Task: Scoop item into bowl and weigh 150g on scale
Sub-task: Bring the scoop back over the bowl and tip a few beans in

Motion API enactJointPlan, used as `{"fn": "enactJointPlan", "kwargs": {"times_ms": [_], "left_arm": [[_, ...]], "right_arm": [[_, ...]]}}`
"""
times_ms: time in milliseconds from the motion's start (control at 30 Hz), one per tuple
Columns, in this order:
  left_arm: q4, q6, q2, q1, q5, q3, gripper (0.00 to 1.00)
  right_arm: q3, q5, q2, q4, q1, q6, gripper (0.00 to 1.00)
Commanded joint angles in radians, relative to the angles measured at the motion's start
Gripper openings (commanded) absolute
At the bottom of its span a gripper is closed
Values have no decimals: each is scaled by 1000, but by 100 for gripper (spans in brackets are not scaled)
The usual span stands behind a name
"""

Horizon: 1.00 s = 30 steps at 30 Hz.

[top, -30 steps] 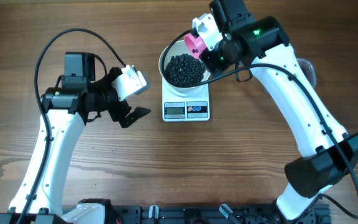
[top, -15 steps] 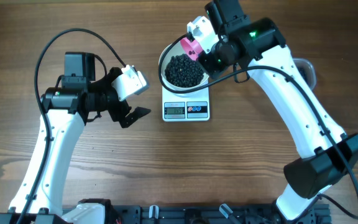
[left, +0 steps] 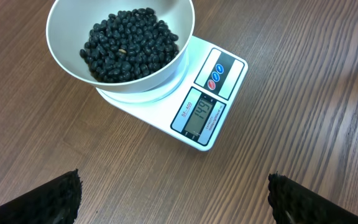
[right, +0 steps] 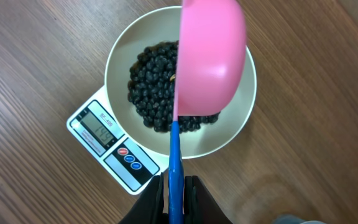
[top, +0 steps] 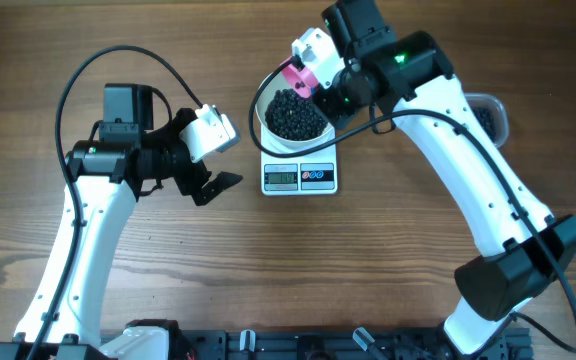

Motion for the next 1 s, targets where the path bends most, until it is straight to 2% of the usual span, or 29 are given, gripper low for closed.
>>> {"fn": "enactJointPlan", "kwargs": {"times_ms": [0, 233, 367, 433, 667, 967], "left_arm": [[-1, 21, 6, 5, 4, -2, 100], [-1, 21, 6, 5, 4, -2, 100], [-1, 21, 6, 5, 4, -2, 100], [-1, 21, 6, 5, 4, -2, 100], [-1, 21, 6, 5, 4, -2, 100], [-1, 21, 6, 5, 4, -2, 100]], "right_arm": [[27, 60, -32, 6, -2, -11, 4], [27, 38, -32, 9, -3, 3, 4], [27, -93, -31, 9, -21, 27, 4], [27, -85, -32, 4, -49, 66, 4], [27, -99, -32, 3, -41, 67, 4], [27, -293, -32, 2, -126, 70, 4]]}}
